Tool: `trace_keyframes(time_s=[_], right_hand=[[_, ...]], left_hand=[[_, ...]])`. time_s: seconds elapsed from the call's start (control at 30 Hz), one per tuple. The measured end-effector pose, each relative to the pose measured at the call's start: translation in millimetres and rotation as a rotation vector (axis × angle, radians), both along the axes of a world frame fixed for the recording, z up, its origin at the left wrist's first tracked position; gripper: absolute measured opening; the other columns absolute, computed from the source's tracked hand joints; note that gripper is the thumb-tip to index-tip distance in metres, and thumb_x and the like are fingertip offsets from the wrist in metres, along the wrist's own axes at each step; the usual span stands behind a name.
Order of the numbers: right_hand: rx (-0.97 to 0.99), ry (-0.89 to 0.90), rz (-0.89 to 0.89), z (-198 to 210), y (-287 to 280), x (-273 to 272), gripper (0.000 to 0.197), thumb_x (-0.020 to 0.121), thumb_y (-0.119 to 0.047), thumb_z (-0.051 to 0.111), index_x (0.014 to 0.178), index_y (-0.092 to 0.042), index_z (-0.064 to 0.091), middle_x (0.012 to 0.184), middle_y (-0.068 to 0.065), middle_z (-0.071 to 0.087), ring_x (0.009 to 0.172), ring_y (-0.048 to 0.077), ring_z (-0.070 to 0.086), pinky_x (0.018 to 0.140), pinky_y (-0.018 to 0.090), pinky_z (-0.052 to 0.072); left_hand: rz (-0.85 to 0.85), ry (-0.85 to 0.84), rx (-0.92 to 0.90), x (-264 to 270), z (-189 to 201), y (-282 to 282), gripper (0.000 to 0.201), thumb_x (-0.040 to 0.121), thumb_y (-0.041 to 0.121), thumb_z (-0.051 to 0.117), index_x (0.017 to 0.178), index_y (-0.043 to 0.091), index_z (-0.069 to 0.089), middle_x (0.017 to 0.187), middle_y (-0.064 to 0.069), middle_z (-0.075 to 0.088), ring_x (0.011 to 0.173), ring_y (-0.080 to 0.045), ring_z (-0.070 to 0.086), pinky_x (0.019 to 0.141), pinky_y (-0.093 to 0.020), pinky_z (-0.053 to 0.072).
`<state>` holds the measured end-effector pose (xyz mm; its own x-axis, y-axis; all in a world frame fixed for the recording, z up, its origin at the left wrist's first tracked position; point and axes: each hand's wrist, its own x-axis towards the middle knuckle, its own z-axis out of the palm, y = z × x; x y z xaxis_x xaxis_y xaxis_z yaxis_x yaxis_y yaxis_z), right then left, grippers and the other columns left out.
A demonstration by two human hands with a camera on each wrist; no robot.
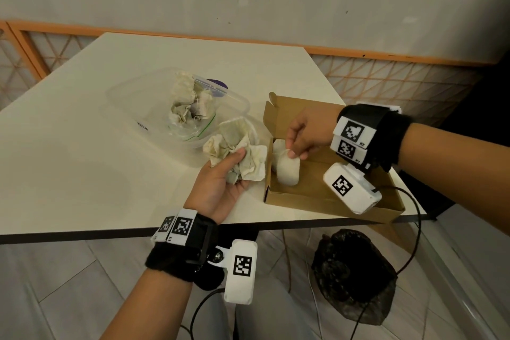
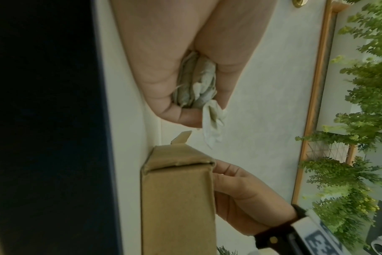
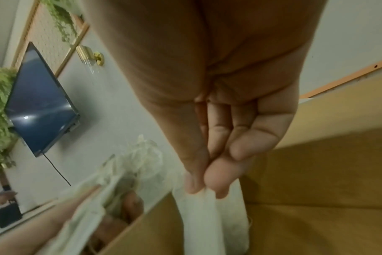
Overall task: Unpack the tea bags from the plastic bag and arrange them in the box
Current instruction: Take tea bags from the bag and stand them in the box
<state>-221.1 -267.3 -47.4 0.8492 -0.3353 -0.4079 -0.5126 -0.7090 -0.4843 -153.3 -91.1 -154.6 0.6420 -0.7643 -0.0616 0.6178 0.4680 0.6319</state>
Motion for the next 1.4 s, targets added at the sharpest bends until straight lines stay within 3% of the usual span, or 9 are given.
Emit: trace_keyframes(time_s=[0.13, 0.27, 0.47, 0.67, 0.77, 0.9, 1.1, 1.27, 1.4], right_hand=[[0.054, -0.053, -0.111, -8.5, 0.0, 7.4, 0.008, 0.08, 0.0, 0.067, 0.086, -0.001, 0.063, 0.069, 0.005, 0.067, 0.059, 0.015, 0.06, 0.057, 0.021, 0.05], [-0.045, -0.23, -0.169, 5.7, -2.6, -8.2, 0.007, 0.084, -0.008, 0.063, 0.09, -0.005, 0.061, 0.072, -0.005, 0.068, 0.057, 0.005, 0.063, 0.054, 0.015, 0.051], [0.128, 0.087, 0.034, -19.9, 13.6, -50.1, 0.018, 0.089, -0.016, 0.06, 0.104, -0.025, 0.065, 0.091, -0.004, 0.066, 0.077, 0.004, 0.06, 0.07, 0.016, 0.046], [0.203, -0.045, -0.041, -50.3, 16.0, -49.9, 0.038, 0.094, -0.01, 0.049, 0.13, -0.021, 0.052, 0.095, 0.001, 0.058, 0.074, 0.006, 0.052, 0.067, 0.011, 0.046], [0.205, -0.126, -0.05, -56.1, 14.2, -52.4, 0.037, 0.093, -0.008, 0.049, 0.126, -0.022, 0.055, 0.087, -0.009, 0.057, 0.074, 0.003, 0.052, 0.072, 0.014, 0.044], [0.366, -0.27, -0.224, -61.1, 11.4, -55.8, 0.028, 0.09, 0.002, 0.05, 0.113, -0.012, 0.058, 0.083, 0.005, 0.053, 0.073, 0.011, 0.053, 0.059, 0.014, 0.048], [0.437, -0.31, -0.308, -68.3, 9.3, -55.9, 0.033, 0.089, 0.005, 0.049, 0.119, -0.007, 0.055, 0.082, 0.003, 0.055, 0.07, 0.01, 0.053, 0.056, 0.012, 0.047], [0.515, -0.327, -0.373, -69.1, 6.6, -57.2, 0.041, 0.088, 0.0, 0.054, 0.126, -0.016, 0.055, 0.104, 0.009, 0.062, 0.1, 0.025, 0.062, 0.072, 0.019, 0.05], [0.469, -0.328, -0.288, -68.6, 8.2, -58.5, 0.038, 0.088, -0.006, 0.057, 0.121, -0.026, 0.057, 0.134, -0.001, 0.046, 0.116, 0.032, 0.055, 0.08, 0.022, 0.049]], left_hand=[[-0.001, 0.006, 0.002, -0.4, 0.5, 0.6, 0.028, 0.081, 0.01, 0.058, 0.108, 0.009, 0.063, 0.095, -0.006, 0.073, 0.084, -0.016, 0.071, 0.073, -0.029, 0.058], [-0.006, 0.02, 0.002, -0.1, 1.0, 0.8, 0.027, 0.082, 0.01, 0.058, 0.108, 0.01, 0.063, 0.096, -0.006, 0.073, 0.085, -0.016, 0.071, 0.073, -0.029, 0.058], [-0.023, 0.098, 0.005, 1.5, 3.1, -0.1, 0.027, 0.086, 0.011, 0.057, 0.112, 0.007, 0.061, 0.096, -0.007, 0.072, 0.082, -0.015, 0.071, 0.072, -0.029, 0.059], [-0.042, 0.27, -0.045, -4.7, 5.6, 1.9, 0.017, 0.083, 0.015, 0.056, 0.097, 0.01, 0.064, 0.088, -0.004, 0.072, 0.076, -0.011, 0.068, 0.056, -0.019, 0.053], [-0.036, 0.275, -0.058, -7.3, 5.5, 2.7, 0.017, 0.083, 0.014, 0.056, 0.097, 0.009, 0.065, 0.089, -0.004, 0.073, 0.078, -0.011, 0.069, 0.057, -0.02, 0.054], [-0.019, 0.287, -0.067, -9.1, 6.3, 3.8, 0.016, 0.081, 0.012, 0.057, 0.087, 0.008, 0.071, 0.089, -0.005, 0.073, 0.079, -0.013, 0.07, 0.059, -0.021, 0.055], [-0.021, 0.285, -0.06, -11.1, 8.9, 3.9, 0.023, 0.086, 0.011, 0.054, 0.078, 0.008, 0.076, 0.09, -0.006, 0.074, 0.08, -0.013, 0.071, 0.061, -0.022, 0.056], [-0.018, 0.263, -0.055, -11.3, 8.7, 3.8, 0.018, 0.08, 0.012, 0.058, 0.08, 0.009, 0.075, 0.091, -0.005, 0.074, 0.081, -0.013, 0.071, 0.063, -0.02, 0.056], [-0.027, 0.251, -0.042, -10.9, 7.9, 3.1, 0.019, 0.08, 0.013, 0.058, 0.078, 0.01, 0.076, 0.09, -0.004, 0.074, 0.081, -0.012, 0.071, 0.062, -0.021, 0.056]])
